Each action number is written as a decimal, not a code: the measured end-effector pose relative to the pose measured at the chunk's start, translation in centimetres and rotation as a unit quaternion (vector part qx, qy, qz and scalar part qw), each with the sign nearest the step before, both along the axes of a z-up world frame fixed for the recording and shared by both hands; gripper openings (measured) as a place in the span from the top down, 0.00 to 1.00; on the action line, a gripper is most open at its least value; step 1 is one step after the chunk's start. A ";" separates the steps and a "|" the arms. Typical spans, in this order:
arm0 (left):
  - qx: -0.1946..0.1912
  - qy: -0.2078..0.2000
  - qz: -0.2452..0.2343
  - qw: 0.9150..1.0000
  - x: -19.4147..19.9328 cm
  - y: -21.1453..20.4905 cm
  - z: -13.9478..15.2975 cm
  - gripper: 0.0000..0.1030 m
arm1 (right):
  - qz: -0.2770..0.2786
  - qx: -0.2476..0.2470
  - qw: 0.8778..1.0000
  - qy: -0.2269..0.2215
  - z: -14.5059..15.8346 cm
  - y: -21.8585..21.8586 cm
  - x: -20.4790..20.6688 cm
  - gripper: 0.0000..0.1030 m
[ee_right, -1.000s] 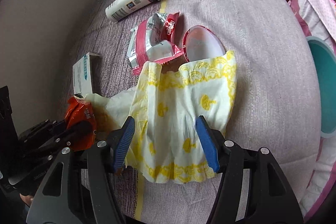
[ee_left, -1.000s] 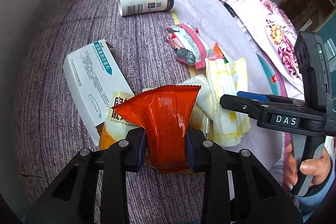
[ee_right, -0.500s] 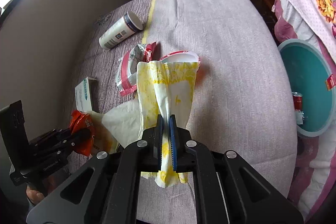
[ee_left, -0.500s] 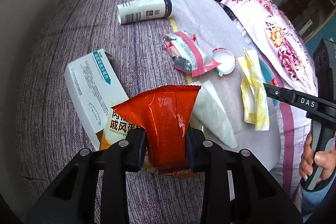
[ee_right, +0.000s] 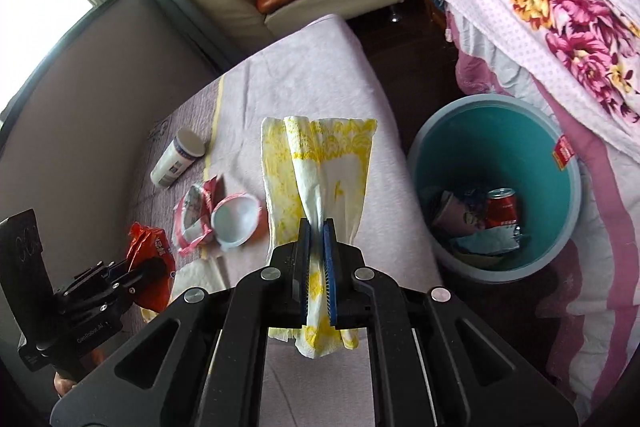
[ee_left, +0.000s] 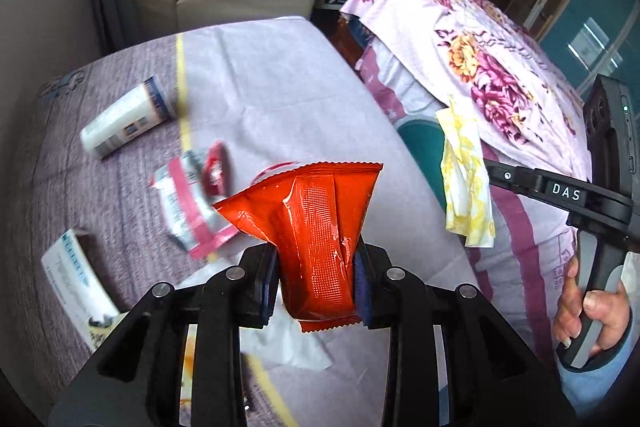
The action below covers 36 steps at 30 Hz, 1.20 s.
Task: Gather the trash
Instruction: 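Carry the red bag and yellow napkin over the teal bin with both grippers, then open both grippers to drop the bag and napkin into the bin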
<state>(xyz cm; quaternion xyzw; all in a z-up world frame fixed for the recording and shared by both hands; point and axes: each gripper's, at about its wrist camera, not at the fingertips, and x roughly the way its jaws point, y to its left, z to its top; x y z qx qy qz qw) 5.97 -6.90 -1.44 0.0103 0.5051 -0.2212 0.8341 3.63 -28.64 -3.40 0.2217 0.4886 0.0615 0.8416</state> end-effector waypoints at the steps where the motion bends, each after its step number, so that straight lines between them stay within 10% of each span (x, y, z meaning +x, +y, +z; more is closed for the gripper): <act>1: 0.001 0.000 -0.009 1.000 0.3 -1.3 -0.1 0.70 | -0.008 0.000 1.000 0.000 -0.1 -0.9 0.0 0.94; 15: 0.030 0.009 -0.109 0.994 3.4 -17.1 -3.1 0.69 | -0.099 -0.005 0.995 0.012 -2.6 -12.8 -0.6 0.94; 31: 0.041 0.032 -0.125 0.991 5.6 -21.7 -5.8 0.68 | -0.120 -0.004 0.992 0.031 -4.7 -16.5 0.2 0.94; 36: 0.044 0.024 -0.115 0.992 5.8 -21.6 -5.7 0.41 | -0.121 -0.007 0.992 0.034 -4.8 -16.5 0.6 0.94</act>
